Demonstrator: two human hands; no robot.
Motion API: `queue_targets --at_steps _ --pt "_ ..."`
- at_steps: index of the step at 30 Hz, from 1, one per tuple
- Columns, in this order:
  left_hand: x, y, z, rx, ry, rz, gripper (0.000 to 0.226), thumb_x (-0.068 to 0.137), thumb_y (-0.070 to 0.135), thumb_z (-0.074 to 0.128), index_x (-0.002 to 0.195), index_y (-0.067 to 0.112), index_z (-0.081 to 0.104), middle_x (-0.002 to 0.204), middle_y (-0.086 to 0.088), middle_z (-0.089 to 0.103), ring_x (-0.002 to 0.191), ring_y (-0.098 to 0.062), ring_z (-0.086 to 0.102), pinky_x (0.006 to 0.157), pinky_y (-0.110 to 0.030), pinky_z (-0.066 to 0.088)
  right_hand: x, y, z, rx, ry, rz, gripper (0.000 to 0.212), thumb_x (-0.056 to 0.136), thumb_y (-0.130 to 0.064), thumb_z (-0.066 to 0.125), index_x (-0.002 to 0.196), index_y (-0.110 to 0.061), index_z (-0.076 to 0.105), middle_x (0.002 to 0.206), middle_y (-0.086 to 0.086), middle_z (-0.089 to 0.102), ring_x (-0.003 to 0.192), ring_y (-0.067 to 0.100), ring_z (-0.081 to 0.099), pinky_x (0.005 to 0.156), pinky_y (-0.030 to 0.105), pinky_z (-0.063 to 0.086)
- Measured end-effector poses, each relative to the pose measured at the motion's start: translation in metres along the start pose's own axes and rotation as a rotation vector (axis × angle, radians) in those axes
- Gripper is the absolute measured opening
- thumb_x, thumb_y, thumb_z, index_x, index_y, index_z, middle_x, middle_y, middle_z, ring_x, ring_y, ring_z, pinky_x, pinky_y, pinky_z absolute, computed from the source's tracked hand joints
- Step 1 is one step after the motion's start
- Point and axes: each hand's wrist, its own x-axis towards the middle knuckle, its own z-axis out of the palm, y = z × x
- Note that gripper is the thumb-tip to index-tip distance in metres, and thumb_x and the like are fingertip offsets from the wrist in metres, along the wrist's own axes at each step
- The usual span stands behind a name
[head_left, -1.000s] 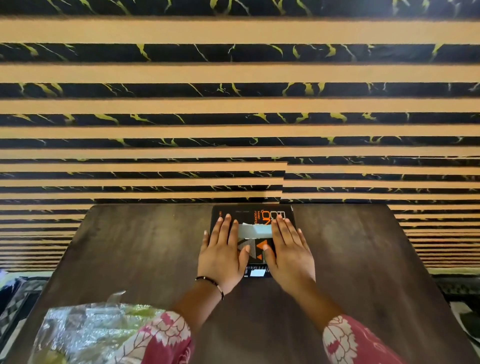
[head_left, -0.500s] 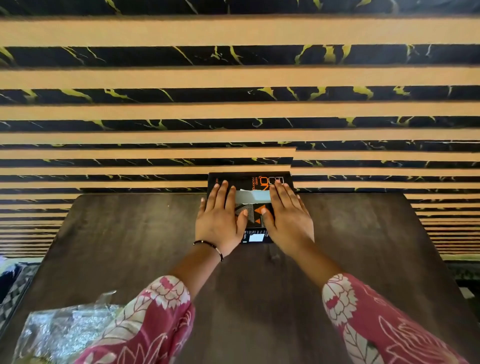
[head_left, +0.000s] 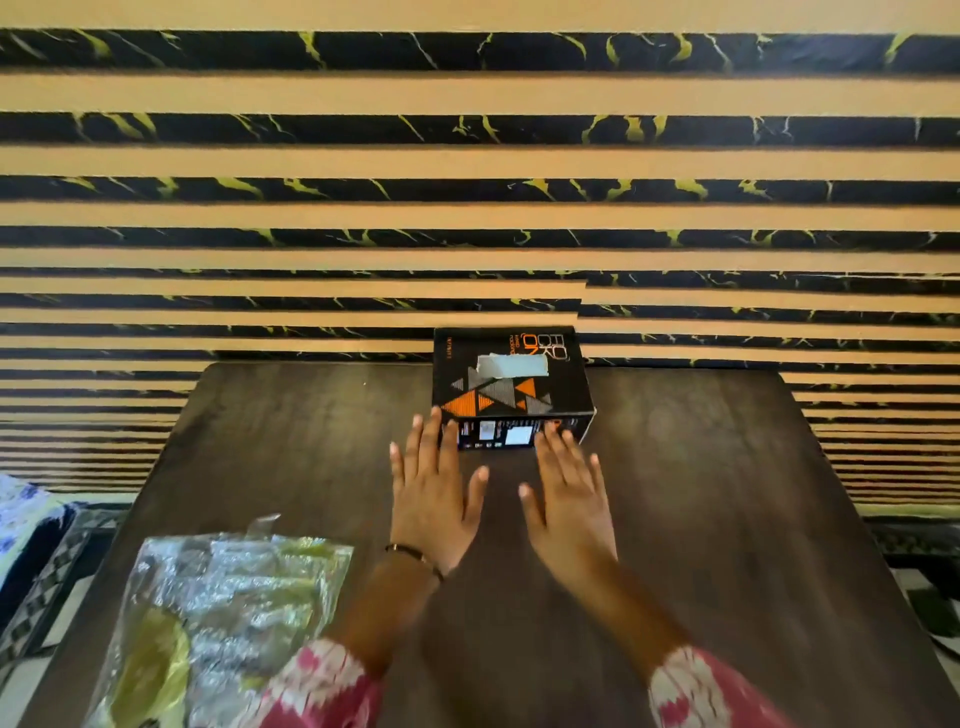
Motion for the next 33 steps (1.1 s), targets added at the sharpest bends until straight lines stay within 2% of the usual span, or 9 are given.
queue_targets --at_steps 2,5,8,13,18,22,26,29,33 --pt "-0.054 -0.013 -0.001 0.017 -0.049 -0.034 0.072 0.09 0.059 0.009 0.14 0.011 0.031 0.152 -0.013 0.027 0.143 -0.024 0.009 0.113 -0.051 0.008 -0.054 -0.004 0.018 0.003 -0.072 -0.005 0.061 0.086 -0.039 0.03 0.142 -0.014 0.029 0.151 0.004 0.032 0.142 0.015 0.012 0.118 0.035 0.007" --pt "-0.125 -0.035 -0.003 0.092 -0.121 -0.12 0.067 0.088 0.053 0.027 0.136 0.007 0.037 0.146 -0.019 0.036 0.138 -0.033 0.02 0.107 -0.061 0.026 -0.126 -0.009 0.034 0.025 -0.141 -0.04 0.057 0.083 -0.036 0.039 0.136 -0.015 0.037 0.142 0.006 0.046 0.133 0.015 0.025 0.112 0.033 0.015" --pt "-0.173 -0.055 -0.009 0.168 -0.228 -0.355 0.079 0.08 0.054 0.029 0.141 0.003 0.028 0.151 -0.023 0.023 0.14 -0.042 0.015 0.108 -0.063 0.014 -0.174 -0.014 0.038 0.04 -0.166 -0.079 0.057 0.081 -0.035 0.041 0.134 -0.015 0.038 0.14 0.005 0.049 0.13 0.016 0.03 0.1 0.047 0.041" --pt "-0.203 -0.062 -0.019 0.223 -0.356 -0.669 0.087 0.089 0.056 0.035 0.146 0.009 -0.01 0.155 -0.017 -0.017 0.142 -0.037 -0.014 0.11 -0.064 -0.004 -0.202 -0.013 0.033 0.096 -0.225 -0.037 0.067 0.081 -0.041 0.028 0.142 -0.012 0.032 0.151 0.005 0.029 0.14 0.023 0.027 0.113 0.033 0.016" --pt "-0.209 -0.044 -0.016 0.139 -0.439 -0.566 0.08 0.091 0.054 0.034 0.146 0.012 -0.005 0.157 -0.014 -0.009 0.144 -0.034 -0.004 0.113 -0.059 0.003 -0.208 -0.009 0.024 0.056 -0.177 0.082 0.067 0.076 -0.038 0.031 0.132 -0.005 0.048 0.14 0.012 0.047 0.126 0.029 0.049 0.102 0.047 0.035" --pt "-0.213 -0.02 -0.003 0.14 -0.529 -0.262 0.076 0.091 0.051 0.036 0.147 0.015 0.0 0.158 -0.01 -0.005 0.145 -0.028 -0.001 0.115 -0.051 0.004 -0.22 -0.004 0.019 0.122 -0.186 0.17 0.07 0.075 -0.039 0.033 0.136 -0.005 0.042 0.143 0.014 0.043 0.132 0.03 0.041 0.109 0.047 0.028" --pt "-0.208 0.013 -0.002 -0.129 -0.606 -0.006 0.079 0.079 0.054 0.031 0.145 0.012 0.017 0.154 -0.01 0.021 0.141 -0.021 0.021 0.112 -0.023 0.014 -0.224 -0.002 0.006 0.221 -0.236 0.253 0.064 0.078 -0.025 0.045 0.139 -0.008 0.036 0.146 0.011 0.04 0.135 0.026 0.037 0.113 0.04 0.027" --pt "-0.198 0.022 -0.02 -0.362 -0.458 -0.001 0.072 0.079 0.054 0.032 0.138 0.013 0.035 0.146 -0.008 0.035 0.131 -0.018 0.039 0.099 -0.007 0.019 -0.226 -0.001 -0.001 0.284 -0.209 0.314 0.057 0.08 -0.017 0.054 0.136 -0.01 0.042 0.139 0.01 0.048 0.127 0.029 0.045 0.108 0.037 0.033" --pt "-0.177 -0.012 -0.032 -0.298 -0.184 -0.088 0.053 0.087 0.031 0.052 0.135 0.012 0.041 0.146 -0.009 0.035 0.131 -0.024 0.038 0.108 -0.029 0.031 -0.228 -0.001 -0.007 0.315 -0.161 0.338 0.049 0.075 -0.025 0.046 0.122 -0.016 0.056 0.121 0.008 0.059 0.111 0.03 0.055 0.096 0.036 0.043"
